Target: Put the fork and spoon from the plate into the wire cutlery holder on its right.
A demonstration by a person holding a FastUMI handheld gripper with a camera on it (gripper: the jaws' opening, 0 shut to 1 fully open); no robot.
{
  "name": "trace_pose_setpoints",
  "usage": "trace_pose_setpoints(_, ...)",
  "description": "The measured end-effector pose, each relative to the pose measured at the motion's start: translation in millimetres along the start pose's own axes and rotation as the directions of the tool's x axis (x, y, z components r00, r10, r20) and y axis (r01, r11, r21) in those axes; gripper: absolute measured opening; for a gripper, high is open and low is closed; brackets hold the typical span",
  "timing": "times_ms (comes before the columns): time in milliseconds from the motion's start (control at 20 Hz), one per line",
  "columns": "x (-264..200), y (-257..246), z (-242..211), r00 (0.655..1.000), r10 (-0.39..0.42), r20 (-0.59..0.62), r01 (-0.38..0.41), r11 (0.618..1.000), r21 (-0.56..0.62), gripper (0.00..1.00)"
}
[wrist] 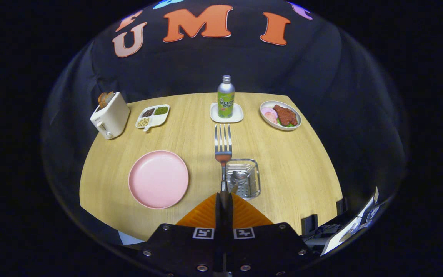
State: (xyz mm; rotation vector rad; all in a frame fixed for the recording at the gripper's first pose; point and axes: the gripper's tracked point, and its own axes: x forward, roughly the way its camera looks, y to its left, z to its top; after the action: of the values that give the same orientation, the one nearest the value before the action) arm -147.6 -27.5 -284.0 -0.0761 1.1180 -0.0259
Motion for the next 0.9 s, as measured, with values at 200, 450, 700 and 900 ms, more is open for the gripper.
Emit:
trace_pose_setpoints(200, 9, -33, -19, 0.998, -0.026, -0.055, 0.026, 1.000, -0.001, 0.04)
trace_pose_setpoints(450, 25, -34, -36, 0.989, 0.019, -0.146, -0.026, 0.998, -0.051, 0.04)
trace_pose_setpoints(700, 39, -31, -50, 0.971, 0.019, -0.240, -0.050, 0.991, -0.124, 0.04)
trace_pose_setpoints(900, 42, -27, -55, 0.961, 0.020, -0.275, -0.068, 0.984, -0.165, 0.04)
